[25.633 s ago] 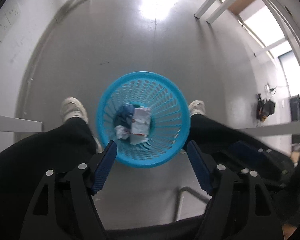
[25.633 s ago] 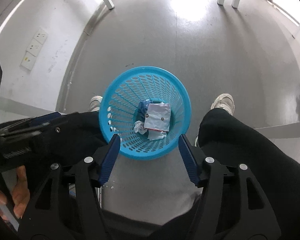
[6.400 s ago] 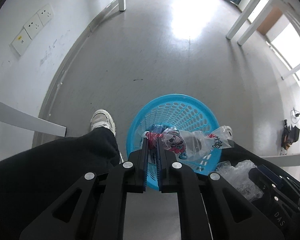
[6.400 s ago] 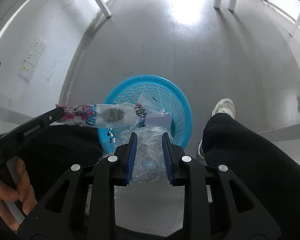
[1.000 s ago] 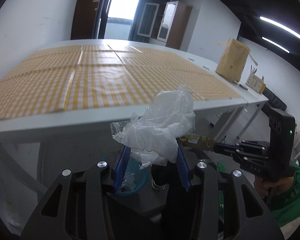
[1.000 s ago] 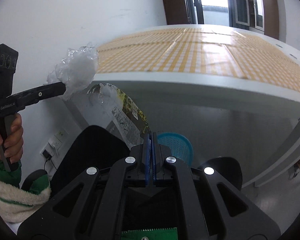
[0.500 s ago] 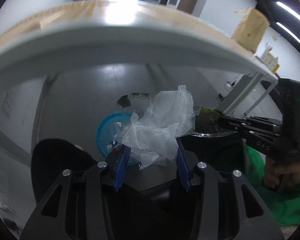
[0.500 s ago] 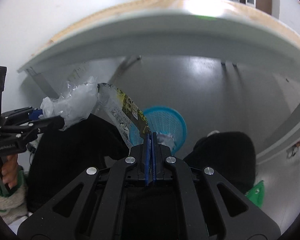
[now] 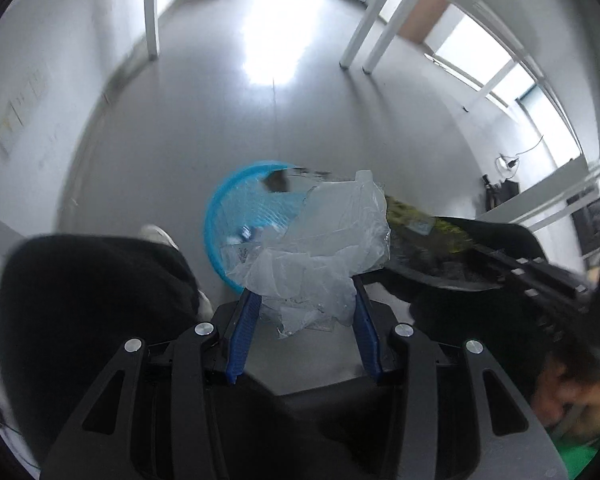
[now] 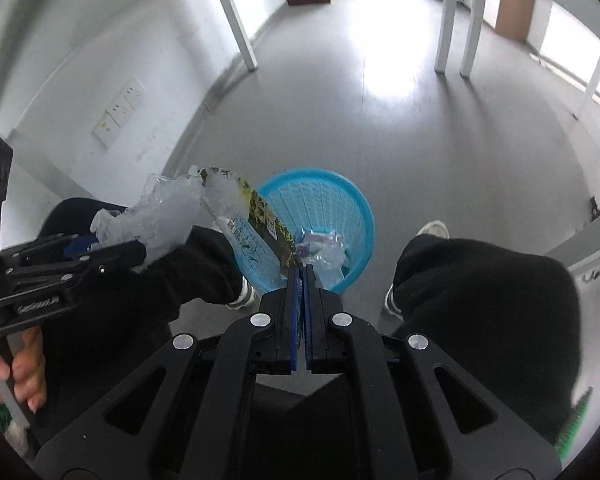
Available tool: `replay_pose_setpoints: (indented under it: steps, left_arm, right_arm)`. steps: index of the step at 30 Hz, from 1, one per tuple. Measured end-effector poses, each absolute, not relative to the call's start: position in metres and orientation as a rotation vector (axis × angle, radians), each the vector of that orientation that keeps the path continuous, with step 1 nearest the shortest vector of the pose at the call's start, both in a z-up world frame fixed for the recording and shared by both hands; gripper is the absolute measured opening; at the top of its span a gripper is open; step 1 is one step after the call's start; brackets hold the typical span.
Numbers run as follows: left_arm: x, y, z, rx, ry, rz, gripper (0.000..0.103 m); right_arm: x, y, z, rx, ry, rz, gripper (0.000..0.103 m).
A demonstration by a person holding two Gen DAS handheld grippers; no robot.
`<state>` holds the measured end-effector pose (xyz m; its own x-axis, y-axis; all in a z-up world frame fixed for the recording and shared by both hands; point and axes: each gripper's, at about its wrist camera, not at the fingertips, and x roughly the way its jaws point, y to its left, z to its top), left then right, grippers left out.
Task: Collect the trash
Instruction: 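Carry the plastic bag and bottle down over the blue wastebasket with both tools, then open both tools to drop the bag and bottle into the wastebasket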
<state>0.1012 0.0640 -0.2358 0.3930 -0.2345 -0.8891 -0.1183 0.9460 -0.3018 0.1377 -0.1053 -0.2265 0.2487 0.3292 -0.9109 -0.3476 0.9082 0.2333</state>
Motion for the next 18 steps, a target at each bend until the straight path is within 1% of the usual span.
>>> replay_pose_setpoints:
  steps: [7, 18]
  left_arm:
    - [0.140, 0.063, -0.283, -0.413, 1.265, -0.009, 0.044]
    - [0.194, 0.074, -0.329, -0.474, 1.355, 0.114, 0.044]
  right_arm:
    - [0.182, -0.098, -0.280, 0.006, 1.338, 0.375, 0.002]
    - [0.230, -0.086, -0.353, -0.010, 1.499, 0.315, 0.002]
